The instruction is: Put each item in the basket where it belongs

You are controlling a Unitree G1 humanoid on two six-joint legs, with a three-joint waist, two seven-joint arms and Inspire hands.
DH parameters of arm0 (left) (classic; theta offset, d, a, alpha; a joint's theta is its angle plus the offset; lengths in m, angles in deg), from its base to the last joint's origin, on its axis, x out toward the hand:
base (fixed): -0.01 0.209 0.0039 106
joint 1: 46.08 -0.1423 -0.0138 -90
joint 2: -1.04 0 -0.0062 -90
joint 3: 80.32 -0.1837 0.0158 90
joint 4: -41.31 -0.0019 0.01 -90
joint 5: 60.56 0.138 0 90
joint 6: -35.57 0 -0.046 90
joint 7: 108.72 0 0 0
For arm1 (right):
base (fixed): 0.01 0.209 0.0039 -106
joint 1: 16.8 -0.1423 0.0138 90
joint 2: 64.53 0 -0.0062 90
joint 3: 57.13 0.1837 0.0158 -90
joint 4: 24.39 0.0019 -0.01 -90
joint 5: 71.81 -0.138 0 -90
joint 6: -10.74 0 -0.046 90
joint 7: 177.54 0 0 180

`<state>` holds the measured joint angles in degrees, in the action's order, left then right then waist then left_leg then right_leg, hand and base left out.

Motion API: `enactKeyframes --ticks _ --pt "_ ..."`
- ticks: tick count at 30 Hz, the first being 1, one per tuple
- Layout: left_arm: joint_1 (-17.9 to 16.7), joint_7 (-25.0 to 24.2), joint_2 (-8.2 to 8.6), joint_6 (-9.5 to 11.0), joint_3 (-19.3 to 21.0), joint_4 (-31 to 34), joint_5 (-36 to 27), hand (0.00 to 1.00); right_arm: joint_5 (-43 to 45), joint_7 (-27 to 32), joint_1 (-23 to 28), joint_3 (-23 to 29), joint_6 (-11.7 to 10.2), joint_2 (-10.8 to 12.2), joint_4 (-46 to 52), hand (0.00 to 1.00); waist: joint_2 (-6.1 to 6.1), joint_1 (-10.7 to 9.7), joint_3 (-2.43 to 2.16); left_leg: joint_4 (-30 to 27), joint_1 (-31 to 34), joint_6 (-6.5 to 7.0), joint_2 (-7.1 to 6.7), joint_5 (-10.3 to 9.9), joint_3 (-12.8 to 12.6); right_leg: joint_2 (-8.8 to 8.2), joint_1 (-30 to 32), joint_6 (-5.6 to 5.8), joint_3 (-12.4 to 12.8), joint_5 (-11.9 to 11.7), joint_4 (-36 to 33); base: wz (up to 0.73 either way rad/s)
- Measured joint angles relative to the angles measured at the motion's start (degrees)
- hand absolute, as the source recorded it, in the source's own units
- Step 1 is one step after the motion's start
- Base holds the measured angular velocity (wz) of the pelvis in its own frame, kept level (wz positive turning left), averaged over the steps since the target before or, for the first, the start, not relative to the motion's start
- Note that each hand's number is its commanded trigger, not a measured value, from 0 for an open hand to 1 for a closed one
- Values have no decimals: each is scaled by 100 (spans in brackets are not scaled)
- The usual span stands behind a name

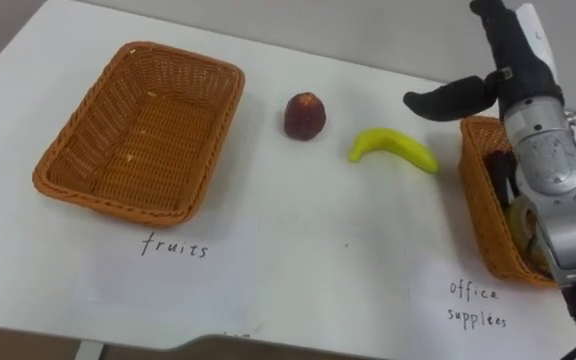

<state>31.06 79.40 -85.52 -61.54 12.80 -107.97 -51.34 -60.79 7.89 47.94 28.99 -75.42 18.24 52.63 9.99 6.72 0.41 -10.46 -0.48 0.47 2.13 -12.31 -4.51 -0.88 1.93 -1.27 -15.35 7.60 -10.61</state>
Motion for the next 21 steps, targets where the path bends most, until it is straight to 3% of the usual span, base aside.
enactKeyframes --ticks 7,11,21 --pt "-55 -129 -15 -10 0 74 50 0 50 -1 -70 -7 2 -91 -247 0 2 -4 1 -6 3 -1 7 0 0 -5 -1 0 -48 0 3 1" --pt "-13 -156 -70 -2 -2 164 47 0 60 -59 -112 -190 3 -289 -500 0 34 2 5 -29 14 -1 2 1 -4 -8 3 -1 -37 0 -5 0" --pt "11 -156 -112 5 -14 187 43 0 420 -190 -125 -297 103 -311 -713 0 56 8 4 -20 24 -2 -29 1 -14 2 19 -6 -28 -3 -17 0"
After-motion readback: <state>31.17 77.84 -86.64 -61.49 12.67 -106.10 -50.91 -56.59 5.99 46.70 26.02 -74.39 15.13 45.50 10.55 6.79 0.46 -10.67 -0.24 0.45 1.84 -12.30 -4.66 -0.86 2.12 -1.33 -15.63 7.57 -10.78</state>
